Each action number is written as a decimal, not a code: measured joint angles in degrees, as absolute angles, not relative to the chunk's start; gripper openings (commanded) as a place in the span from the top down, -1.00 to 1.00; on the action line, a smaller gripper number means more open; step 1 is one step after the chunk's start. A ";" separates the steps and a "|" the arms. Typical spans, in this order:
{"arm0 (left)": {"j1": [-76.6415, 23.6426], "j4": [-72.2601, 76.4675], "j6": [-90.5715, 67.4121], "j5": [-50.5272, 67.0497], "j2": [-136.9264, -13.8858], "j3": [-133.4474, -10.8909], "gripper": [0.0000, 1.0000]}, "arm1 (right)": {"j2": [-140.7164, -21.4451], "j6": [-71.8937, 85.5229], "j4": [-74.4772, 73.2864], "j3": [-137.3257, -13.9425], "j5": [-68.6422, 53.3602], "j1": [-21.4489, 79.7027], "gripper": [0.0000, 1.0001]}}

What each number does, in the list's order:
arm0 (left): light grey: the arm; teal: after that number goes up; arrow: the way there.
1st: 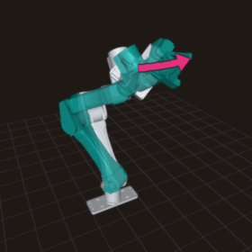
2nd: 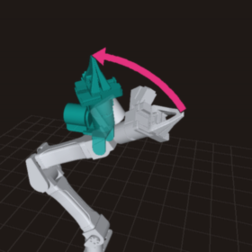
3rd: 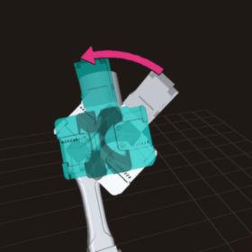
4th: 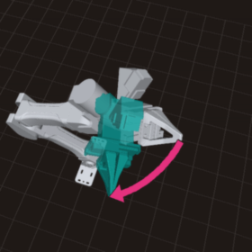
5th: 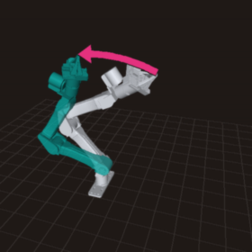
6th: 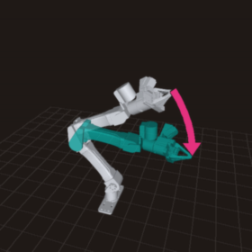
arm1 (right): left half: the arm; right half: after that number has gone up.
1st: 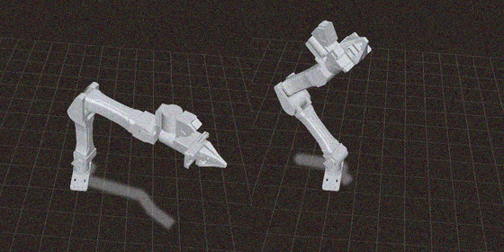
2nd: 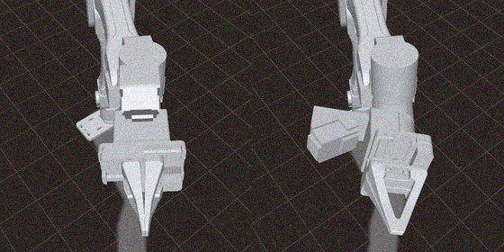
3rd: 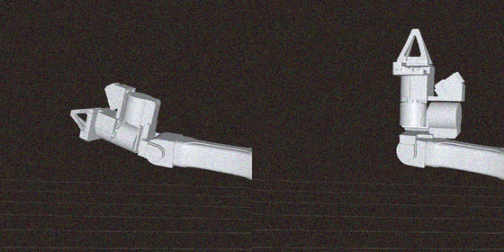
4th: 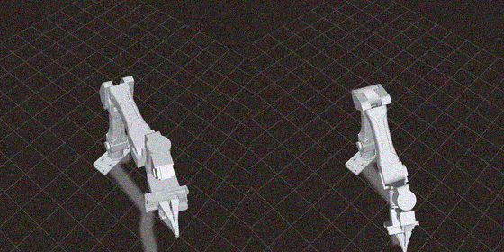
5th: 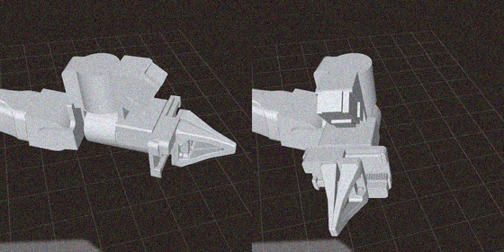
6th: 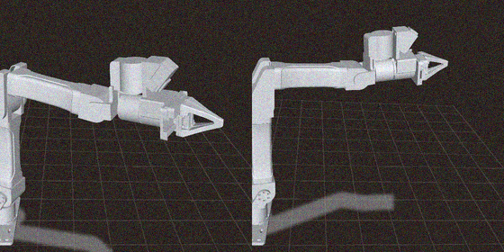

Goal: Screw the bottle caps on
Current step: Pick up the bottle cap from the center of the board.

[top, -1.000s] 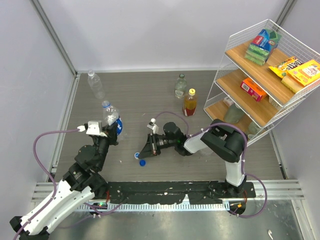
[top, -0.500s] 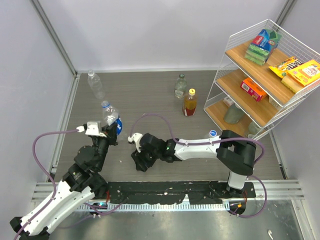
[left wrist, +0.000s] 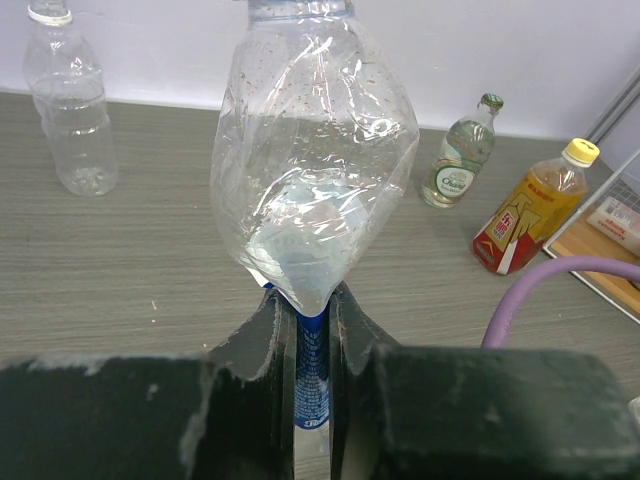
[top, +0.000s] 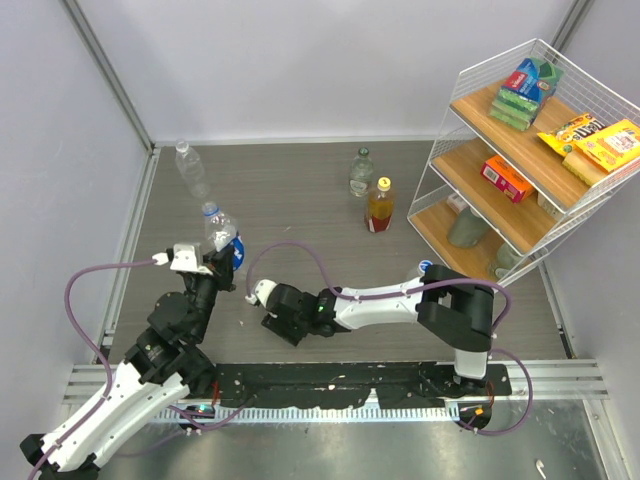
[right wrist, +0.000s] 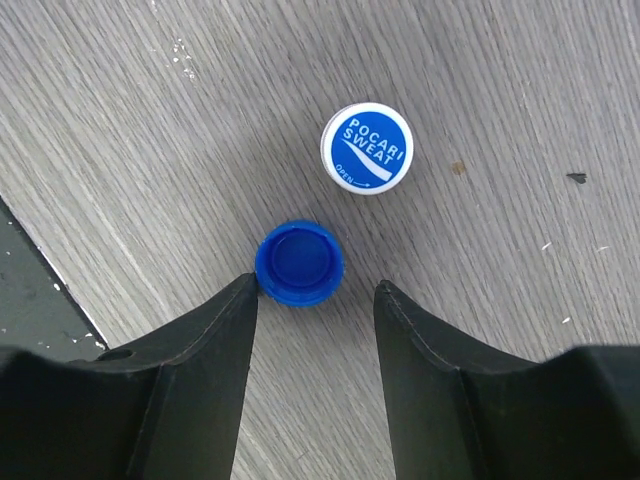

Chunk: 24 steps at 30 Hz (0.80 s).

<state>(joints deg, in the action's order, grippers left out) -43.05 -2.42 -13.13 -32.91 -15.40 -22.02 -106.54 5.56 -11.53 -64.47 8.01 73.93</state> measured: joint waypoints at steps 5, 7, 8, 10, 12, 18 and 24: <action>-43.05 -2.42 -13.13 -32.91 -15.31 -21.89 1.00 | -106.56 5.17 -11.11 -64.47 9.15 73.93 -0.05; -43.05 -2.42 -13.13 -32.91 -15.31 -21.89 1.00 | -106.78 5.06 -10.50 -64.47 8.93 73.93 -0.03; -43.05 -2.42 -13.13 -32.91 -15.31 -21.89 1.00 | -106.89 5.04 -10.11 -64.47 8.82 73.93 0.00; -43.05 -2.39 -13.13 -32.91 -15.29 -21.82 1.00 | -107.18 5.04 -9.13 -64.47 8.38 73.93 0.30; -43.05 -2.39 -13.13 -32.91 -15.27 -21.71 1.00 | -107.46 4.89 -8.03 -64.47 7.99 73.93 0.49; -43.05 -2.39 -13.19 -32.73 -15.25 -21.61 1.00 | -107.50 6.61 -5.58 -63.75 7.77 73.93 0.50; -43.05 -1.34 -14.98 -25.74 -15.44 -21.34 1.00 | -98.63 12.38 -0.14 -53.54 1.21 71.83 0.49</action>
